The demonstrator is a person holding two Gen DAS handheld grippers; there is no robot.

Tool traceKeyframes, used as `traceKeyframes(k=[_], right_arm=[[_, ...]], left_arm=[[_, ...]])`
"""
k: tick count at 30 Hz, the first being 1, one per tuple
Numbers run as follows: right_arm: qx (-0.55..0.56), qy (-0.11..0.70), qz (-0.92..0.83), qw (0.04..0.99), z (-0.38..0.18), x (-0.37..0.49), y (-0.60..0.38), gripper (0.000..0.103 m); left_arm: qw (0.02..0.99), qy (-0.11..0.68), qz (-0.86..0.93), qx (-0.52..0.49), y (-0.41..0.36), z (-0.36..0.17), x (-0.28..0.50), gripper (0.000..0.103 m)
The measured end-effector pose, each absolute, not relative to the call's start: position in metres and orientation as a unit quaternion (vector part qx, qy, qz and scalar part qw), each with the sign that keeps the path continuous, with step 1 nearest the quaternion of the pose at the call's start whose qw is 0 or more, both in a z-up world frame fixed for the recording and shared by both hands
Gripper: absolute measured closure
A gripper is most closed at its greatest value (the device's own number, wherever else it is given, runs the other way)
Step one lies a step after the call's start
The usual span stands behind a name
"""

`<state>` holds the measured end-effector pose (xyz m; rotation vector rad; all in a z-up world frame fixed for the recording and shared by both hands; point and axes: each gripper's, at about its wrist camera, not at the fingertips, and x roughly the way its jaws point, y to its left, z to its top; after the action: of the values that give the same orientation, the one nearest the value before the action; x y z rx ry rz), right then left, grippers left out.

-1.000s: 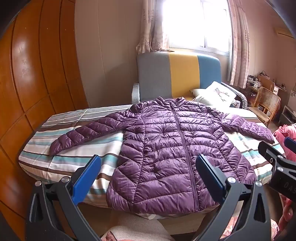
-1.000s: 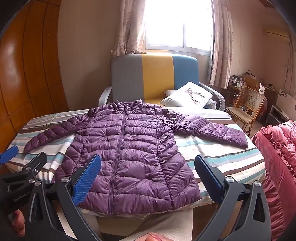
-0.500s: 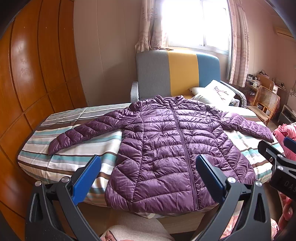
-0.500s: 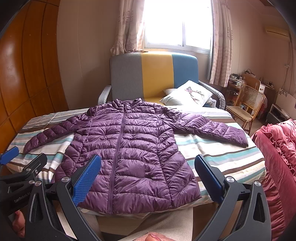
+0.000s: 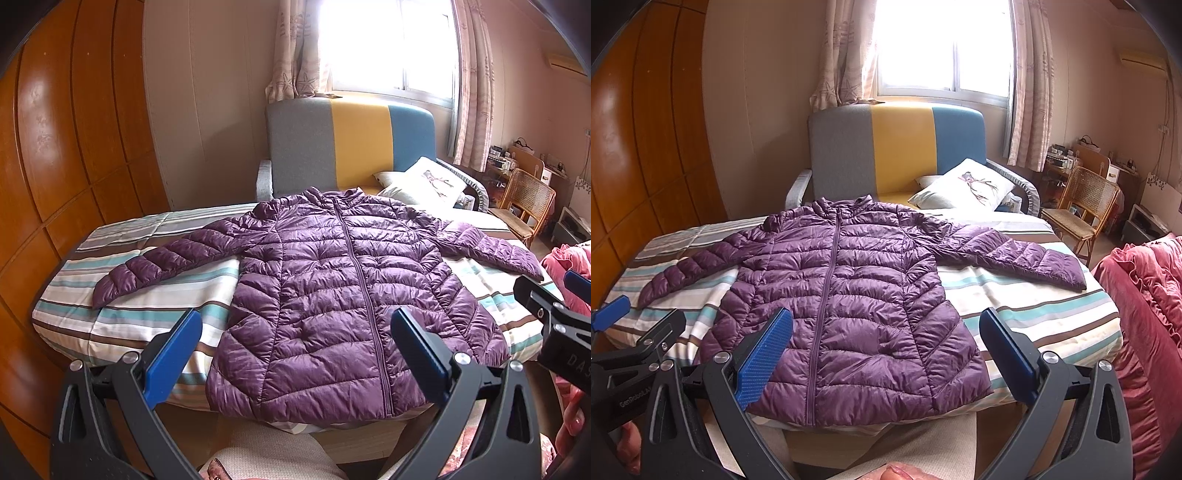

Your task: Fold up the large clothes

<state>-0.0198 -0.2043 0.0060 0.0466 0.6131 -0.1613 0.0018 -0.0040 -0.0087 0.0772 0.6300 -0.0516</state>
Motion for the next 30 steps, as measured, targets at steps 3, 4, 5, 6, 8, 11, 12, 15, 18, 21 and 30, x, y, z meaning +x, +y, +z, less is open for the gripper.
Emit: traceKeyframes(k=[3, 4, 5, 6, 8, 11, 12, 15, 18, 21, 30], right_arm=[[0.023, 0.302, -0.08, 0.95, 0.0061, -0.0198, -0.2043, 0.003], [0.023, 0.302, -0.08, 0.95, 0.0061, -0.0197, -0.2042, 0.003], [0.023, 0.302, -0.08, 0.95, 0.006, -0.0199, -0.2042, 0.003], [0.024, 0.301, -0.08, 0.95, 0.0064, -0.0202, -0.2053, 0.003], [0.024, 0.302, -0.081, 0.95, 0.0062, -0.0203, -0.206, 0.003], [0.025, 0.302, -0.082, 0.949, 0.0063, -0.0206, -0.2068, 0.003], [0.025, 0.302, -0.083, 0.949, 0.0063, -0.0206, -0.2067, 0.003], [0.025, 0.303, -0.082, 0.949, 0.0062, -0.0207, -0.207, 0.003], [0.025, 0.303, -0.082, 0.949, 0.006, -0.0206, -0.2077, 0.003], [0.026, 0.302, -0.082, 0.949, 0.0058, -0.0206, -0.2076, 0.003], [0.026, 0.303, -0.082, 0.949, 0.0047, -0.0206, -0.2082, 0.003]], left_arm=[[0.949, 0.312, -0.028, 0.037, -0.0046, -0.0093, 0.0015, 0.002], [0.949, 0.313, -0.029, 0.036, -0.0041, -0.009, 0.0022, 0.002], [0.948, 0.313, -0.03, 0.036, -0.0044, -0.0092, 0.002, 0.002], [0.948, 0.314, -0.031, 0.037, -0.0046, -0.0092, 0.0022, 0.002], [0.948, 0.316, -0.033, 0.038, -0.0052, -0.0092, 0.0028, 0.002], [0.947, 0.317, -0.034, 0.038, -0.0052, -0.009, 0.0038, 0.002], [0.947, 0.318, -0.034, 0.037, -0.0047, -0.009, 0.0042, 0.002], [0.947, 0.318, -0.033, 0.038, -0.0053, -0.0093, 0.0042, 0.002], [0.947, 0.317, -0.034, 0.038, -0.0048, -0.0092, 0.0045, 0.002], [0.947, 0.318, -0.033, 0.038, -0.0045, -0.0093, 0.0045, 0.002], [0.946, 0.319, -0.032, 0.038, -0.0045, -0.0101, 0.0047, 0.002]])
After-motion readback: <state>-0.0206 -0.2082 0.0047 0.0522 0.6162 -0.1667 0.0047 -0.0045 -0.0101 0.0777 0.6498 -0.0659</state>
